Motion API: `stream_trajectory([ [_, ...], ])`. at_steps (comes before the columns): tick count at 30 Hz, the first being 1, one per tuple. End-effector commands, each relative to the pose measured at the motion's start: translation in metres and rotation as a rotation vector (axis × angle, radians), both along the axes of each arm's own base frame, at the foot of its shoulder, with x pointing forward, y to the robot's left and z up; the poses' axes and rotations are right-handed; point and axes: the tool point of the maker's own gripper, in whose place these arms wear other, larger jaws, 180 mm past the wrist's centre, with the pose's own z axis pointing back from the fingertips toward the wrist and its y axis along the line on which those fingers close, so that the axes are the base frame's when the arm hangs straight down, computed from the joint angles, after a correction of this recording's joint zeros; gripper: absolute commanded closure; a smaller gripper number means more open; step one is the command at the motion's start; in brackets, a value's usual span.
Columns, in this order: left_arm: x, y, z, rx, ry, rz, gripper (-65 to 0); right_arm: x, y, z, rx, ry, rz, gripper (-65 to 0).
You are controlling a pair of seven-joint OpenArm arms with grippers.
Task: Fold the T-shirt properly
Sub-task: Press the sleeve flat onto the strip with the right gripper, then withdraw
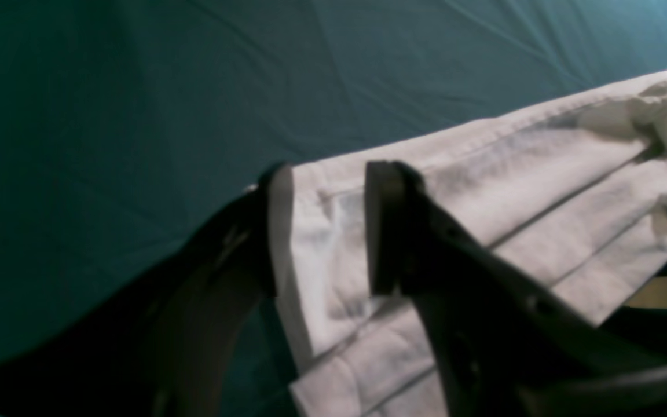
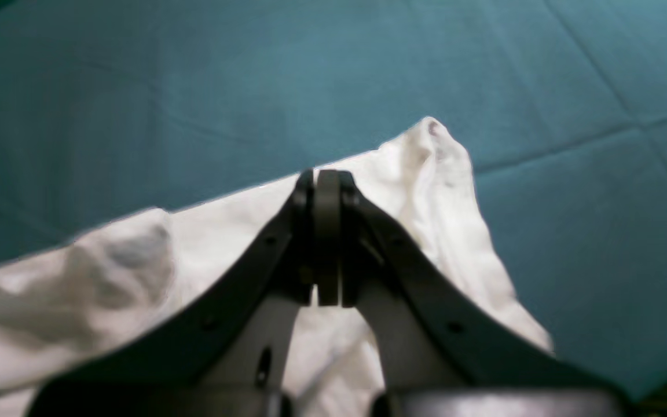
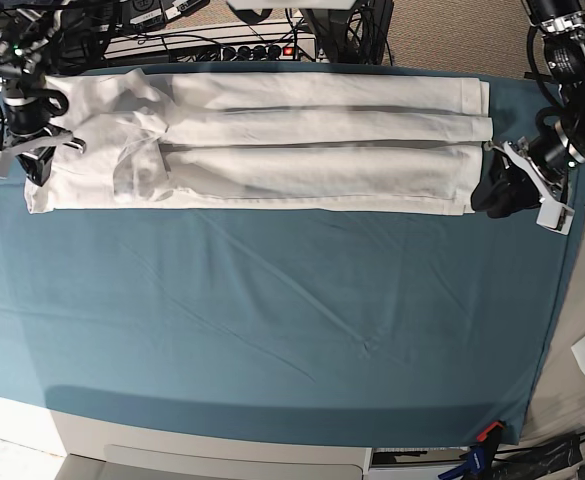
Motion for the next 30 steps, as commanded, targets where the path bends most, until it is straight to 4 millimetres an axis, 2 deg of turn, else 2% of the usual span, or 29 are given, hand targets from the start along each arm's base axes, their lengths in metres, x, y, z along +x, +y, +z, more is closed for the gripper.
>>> stream_trajectory([
  [1, 0.006, 0.000, 0.014, -0.015, -0.054, 0.002, -21.9, 0.007, 0.003, 0.007, -0.016, -0.030, 0.022, 0.0],
  [6, 0.006, -0.004, 0.013, -0.034, -0.054, 0.006, -21.9, 0.011, 0.022, -0.038, 0.049, 0.065, 0.061, 0.0],
  [8, 0.006, -0.005, 0.013, -0.034, -0.054, 0.006, -21.9, 0.012, 0.030, -0.047, 0.070, 0.085, 0.085, 0.0],
  [17, 0.006, -0.005, 0.013, -0.034, -0.055, 0.006, -21.9, 0.024, 0.093, -0.043, 0.192, 0.030, 0.358, 0.0],
  [23, 0.006, -0.005, 0.013, -0.034, -0.054, 0.006, -21.9, 0.022, 0.157, -0.035, 0.301, -0.012, 0.640, 0.0],
  [27, 0.006, -0.005, 0.013, -0.034, -0.054, 0.006, -21.9, 0.016, 0.199, -0.032, 0.440, -0.009, 0.750, 0.0],
  [30, 0.006, -0.005, 0.013, -0.034, -0.054, 0.006, -21.9, 0.011, 0.226, -0.036, 0.482, 0.017, 0.823, 0.0],
])
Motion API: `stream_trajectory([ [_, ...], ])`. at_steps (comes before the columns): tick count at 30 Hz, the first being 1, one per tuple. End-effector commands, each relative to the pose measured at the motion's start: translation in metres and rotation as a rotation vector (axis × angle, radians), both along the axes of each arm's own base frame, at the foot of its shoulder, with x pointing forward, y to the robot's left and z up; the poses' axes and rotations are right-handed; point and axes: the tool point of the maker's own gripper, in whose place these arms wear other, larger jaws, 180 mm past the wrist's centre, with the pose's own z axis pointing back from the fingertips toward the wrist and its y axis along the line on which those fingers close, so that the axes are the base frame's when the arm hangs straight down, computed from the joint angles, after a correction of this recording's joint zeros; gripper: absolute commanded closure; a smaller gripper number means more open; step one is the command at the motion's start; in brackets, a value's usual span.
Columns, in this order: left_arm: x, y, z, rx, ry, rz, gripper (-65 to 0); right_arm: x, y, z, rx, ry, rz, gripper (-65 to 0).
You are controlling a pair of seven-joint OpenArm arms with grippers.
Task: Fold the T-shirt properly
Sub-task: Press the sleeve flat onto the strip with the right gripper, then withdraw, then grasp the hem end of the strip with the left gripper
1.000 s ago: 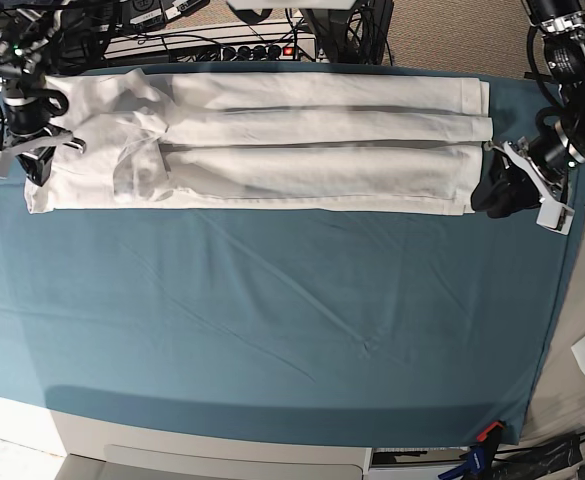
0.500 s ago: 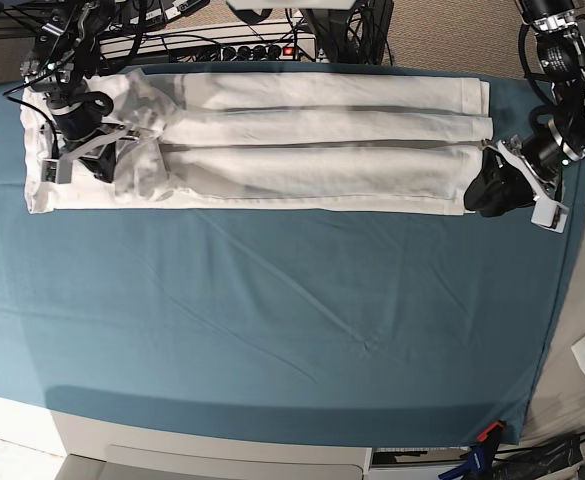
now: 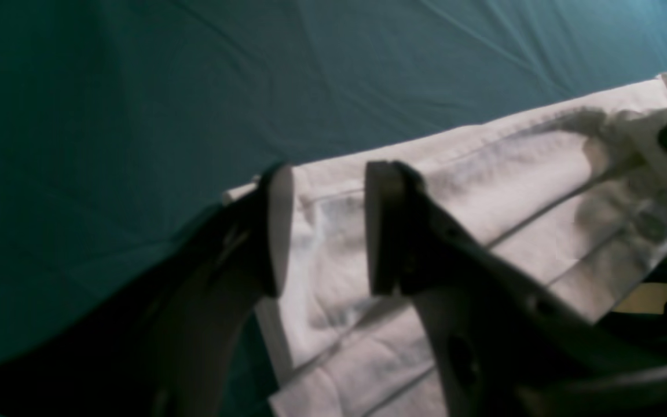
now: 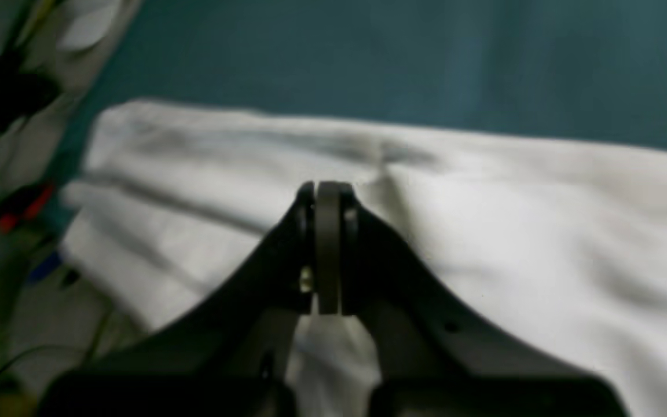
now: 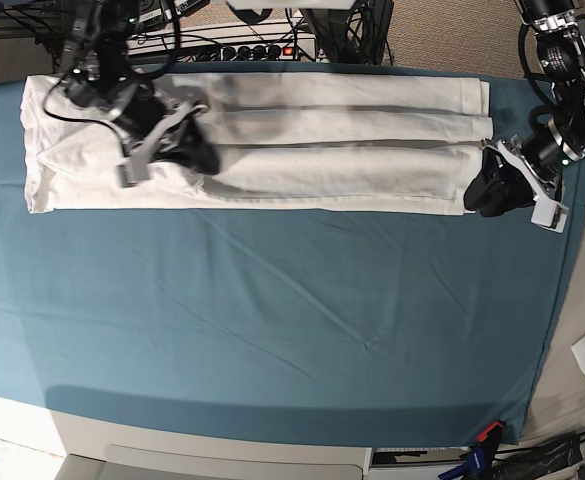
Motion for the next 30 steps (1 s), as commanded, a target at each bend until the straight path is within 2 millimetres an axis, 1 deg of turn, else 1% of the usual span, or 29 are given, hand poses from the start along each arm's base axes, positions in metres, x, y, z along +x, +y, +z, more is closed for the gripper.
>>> stream_trajectory([
  [1, 0.006, 0.002, 0.015, -0.007, -0.054, 0.001, -21.9, 0.004, 0.006, 0.013, 0.025, -0.047, 0.017, 0.0],
  [3, 0.006, 0.002, 0.015, -0.007, -0.054, 0.001, -21.9, 0.003, 0.014, 0.012, 0.035, -0.044, 0.040, 0.0],
  [5, 0.006, 0.002, 0.015, -0.007, -0.054, 0.001, -21.9, 0.002, 0.016, 0.012, 0.038, -0.044, 0.045, 0.0],
  [9, 0.006, 0.002, 0.015, -0.007, -0.054, 0.002, -21.9, 0.004, 0.012, 0.014, 0.038, -0.049, 0.032, 0.0],
  [11, 0.006, 0.002, 0.015, -0.007, -0.054, 0.001, -22.0, 0.007, 0.005, 0.019, 0.051, -0.070, 0.004, 0.0],
  [12, 0.006, 0.002, 0.015, -0.006, -0.054, 0.002, -22.0, 0.010, -0.001, 0.024, 0.046, -0.090, -0.018, 0.0],
  [15, 0.006, 0.006, 0.011, 0.026, -0.041, 0.003, -22.0, 0.020, -0.033, 0.041, -0.019, -0.168, -0.107, 0.0],
  [18, 0.006, 0.016, 0.005, 0.058, -0.007, 0.040, -22.0, 0.027, -0.079, 0.059, -0.133, -0.245, -0.230, 0.0],
  [21, 0.006, 0.030, 0.003, 0.083, 0.018, 0.084, -22.1, 0.025, -0.126, 0.072, -0.203, -0.281, -0.359, 0.0],
  [22, 0.005, 0.034, 0.002, 0.086, 0.026, 0.101, -23.2, 0.022, -0.140, 0.076, -0.222, -0.288, -0.400, 0.0],
  [24, 0.002, 0.046, 0.000, 0.094, 0.054, 0.139, -27.6, 0.014, -0.166, 0.083, -0.258, -0.298, -0.473, 0.0],
  [26, -0.006, 0.054, -0.005, 0.110, 0.090, 0.158, -31.3, 0.007, -0.187, 0.090, -0.290, -0.308, -0.534, 0.0],
  [27, -0.011, 0.057, -0.008, 0.113, 0.110, 0.158, -31.8, 0.003, -0.196, 0.093, -0.303, -0.312, -0.558, 0.0],
  [30, -0.029, 0.058, -0.016, 0.100, 0.183, 0.139, -31.8, -0.004, -0.211, 0.099, -0.326, -0.323, -0.605, 0.0],
])
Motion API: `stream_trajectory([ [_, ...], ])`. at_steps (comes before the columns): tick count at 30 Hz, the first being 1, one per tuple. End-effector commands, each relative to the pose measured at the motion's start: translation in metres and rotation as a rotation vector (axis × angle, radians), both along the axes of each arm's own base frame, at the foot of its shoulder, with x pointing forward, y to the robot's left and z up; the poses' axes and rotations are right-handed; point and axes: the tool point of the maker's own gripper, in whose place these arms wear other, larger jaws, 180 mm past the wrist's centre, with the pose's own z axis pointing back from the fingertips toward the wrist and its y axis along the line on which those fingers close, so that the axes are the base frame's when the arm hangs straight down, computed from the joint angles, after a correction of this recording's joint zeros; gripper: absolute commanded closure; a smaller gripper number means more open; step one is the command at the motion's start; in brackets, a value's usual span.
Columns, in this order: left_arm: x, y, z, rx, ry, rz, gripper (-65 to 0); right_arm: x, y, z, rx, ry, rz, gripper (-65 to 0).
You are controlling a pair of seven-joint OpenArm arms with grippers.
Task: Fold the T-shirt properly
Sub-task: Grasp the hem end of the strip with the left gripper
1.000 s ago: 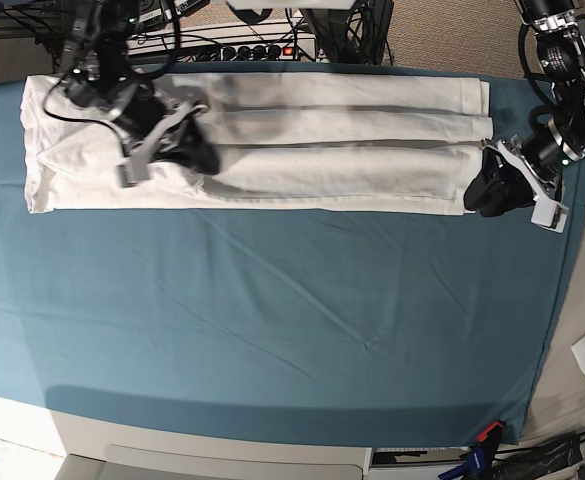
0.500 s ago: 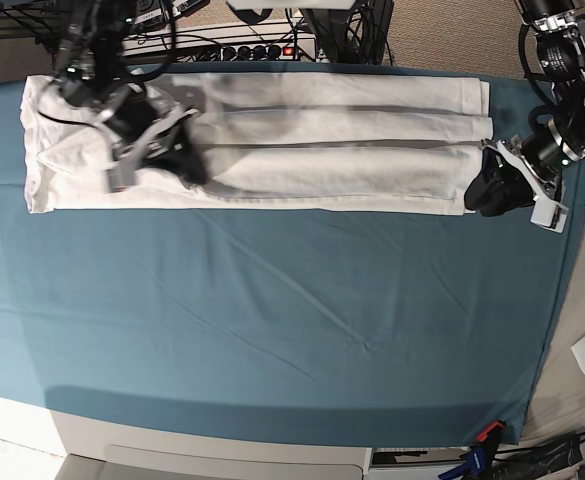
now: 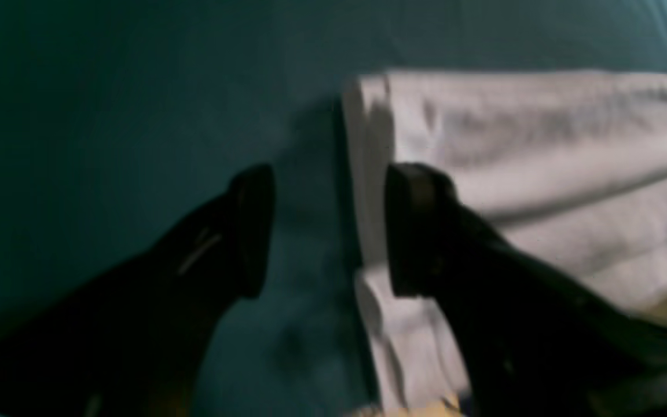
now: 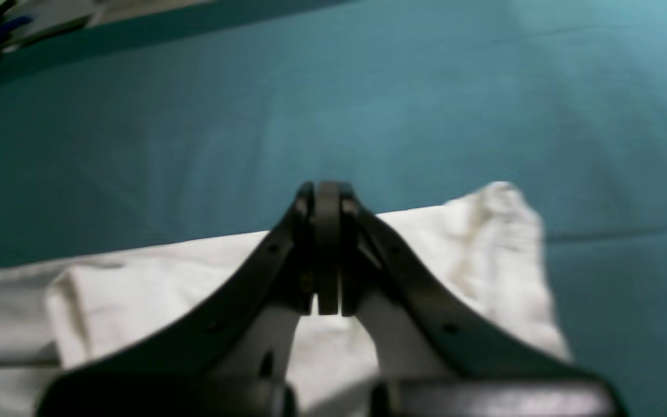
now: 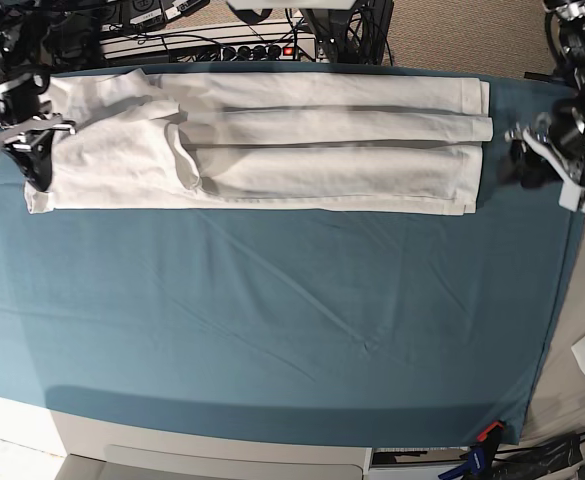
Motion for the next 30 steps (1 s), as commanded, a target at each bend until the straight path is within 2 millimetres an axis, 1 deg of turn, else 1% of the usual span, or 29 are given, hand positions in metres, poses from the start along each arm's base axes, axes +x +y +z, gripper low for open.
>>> stream_trajectory([
  [1, 0.001, 0.003, 0.010, -0.006, -0.024, -0.007, -31.8, 0.004, -0.001, 0.018, -0.021, -0.063, 0.010, 0.0],
  [7, -0.032, 0.007, -0.007, -0.016, 0.082, 0.001, -31.8, 0.006, 0.003, 0.017, -0.014, -0.065, 0.023, 0.0],
  [10, -0.041, 0.009, -0.015, -0.023, 0.116, 0.011, -31.8, 0.007, 0.004, 0.017, -0.012, -0.064, 0.027, 0.0],
  [16, -0.046, 0.023, -0.037, -0.065, 0.184, 0.087, -31.8, 0.007, 0.005, 0.017, -0.011, -0.065, 0.030, 0.0],
  [19, -0.045, 0.024, -0.043, -0.114, 0.197, 0.111, -31.8, 0.007, 0.006, 0.016, -0.010, -0.064, 0.032, 0.0],
  [25, -0.039, 0.019, -0.039, -0.162, 0.175, 0.097, -36.2, 0.007, 0.006, 0.016, -0.010, -0.064, 0.032, 0.0],
  [30, -0.038, 0.012, -0.033, -0.213, 0.163, 0.090, -36.6, 0.007, 0.006, 0.016, -0.010, -0.062, 0.032, 0.0],
])
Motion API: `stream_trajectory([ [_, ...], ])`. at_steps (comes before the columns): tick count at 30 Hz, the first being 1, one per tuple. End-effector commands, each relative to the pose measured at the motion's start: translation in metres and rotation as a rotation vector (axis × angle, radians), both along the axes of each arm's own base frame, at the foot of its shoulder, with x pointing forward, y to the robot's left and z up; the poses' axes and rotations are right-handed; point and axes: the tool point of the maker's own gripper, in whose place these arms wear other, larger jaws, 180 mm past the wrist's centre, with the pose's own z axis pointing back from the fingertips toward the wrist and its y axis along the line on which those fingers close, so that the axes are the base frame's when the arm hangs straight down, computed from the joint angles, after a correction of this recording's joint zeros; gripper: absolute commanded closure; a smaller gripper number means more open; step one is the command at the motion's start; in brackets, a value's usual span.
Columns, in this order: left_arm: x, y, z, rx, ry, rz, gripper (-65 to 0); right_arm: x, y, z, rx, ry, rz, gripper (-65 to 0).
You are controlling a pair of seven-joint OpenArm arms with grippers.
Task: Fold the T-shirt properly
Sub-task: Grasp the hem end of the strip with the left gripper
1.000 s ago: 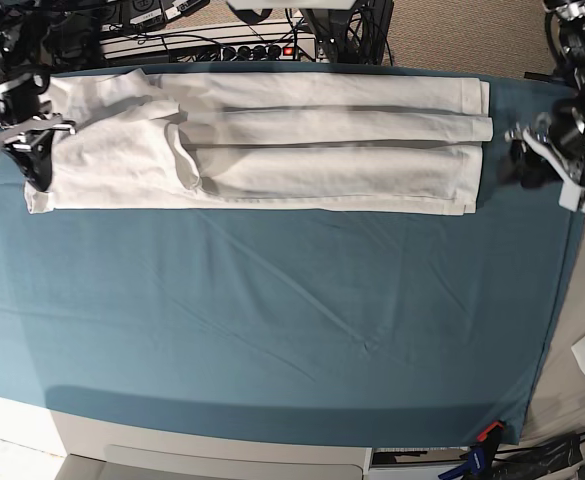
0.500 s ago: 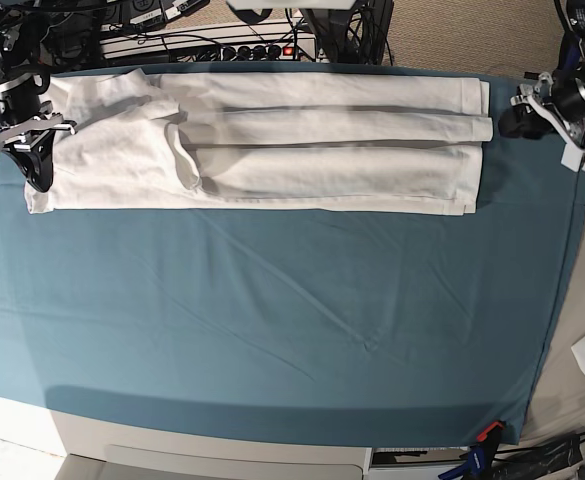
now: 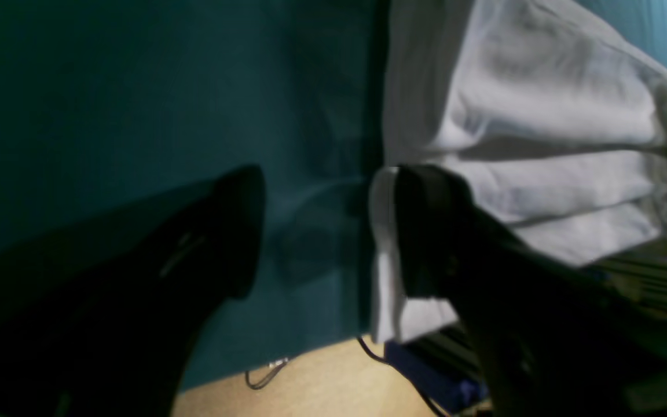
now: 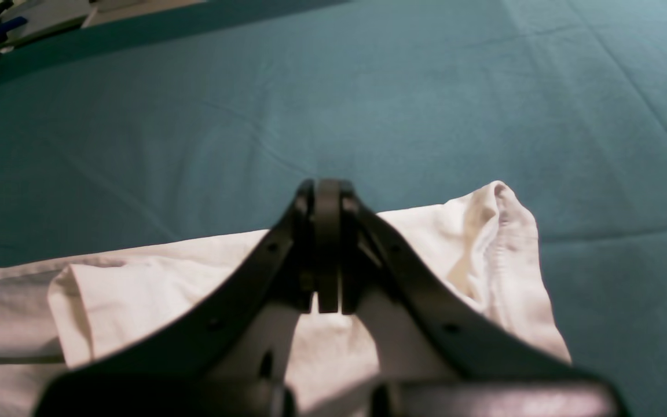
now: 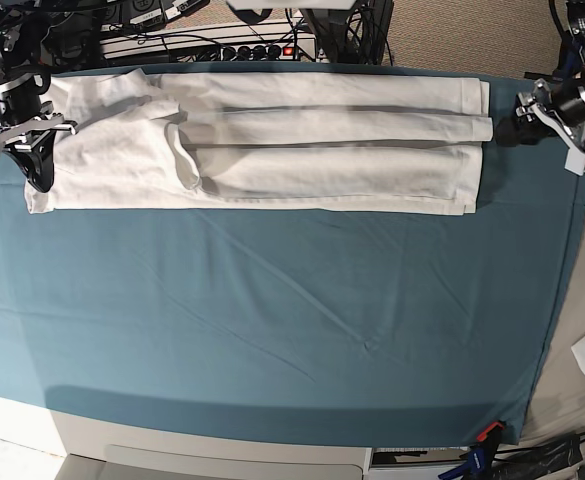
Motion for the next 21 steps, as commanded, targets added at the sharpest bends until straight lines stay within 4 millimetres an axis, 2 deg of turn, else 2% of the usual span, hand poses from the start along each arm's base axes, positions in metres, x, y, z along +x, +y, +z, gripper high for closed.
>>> stream_trajectory([
  [1, 0.005, 0.002, 0.009, -0.005, -0.028, -0.002, -36.6, 0.005, 0.001, 0.017, -0.015, -0.063, 0.017, 0.0],
  [15, 0.008, -0.007, 0.016, -0.069, -0.056, -0.003, -36.6, 0.005, 0.001, 0.017, -0.015, -0.062, 0.016, 0.0],
  [21, 0.019, -0.011, 0.021, -0.081, -0.087, 0.002, -36.6, 0.005, 0.001, 0.016, -0.015, -0.058, 0.017, 0.0],
])
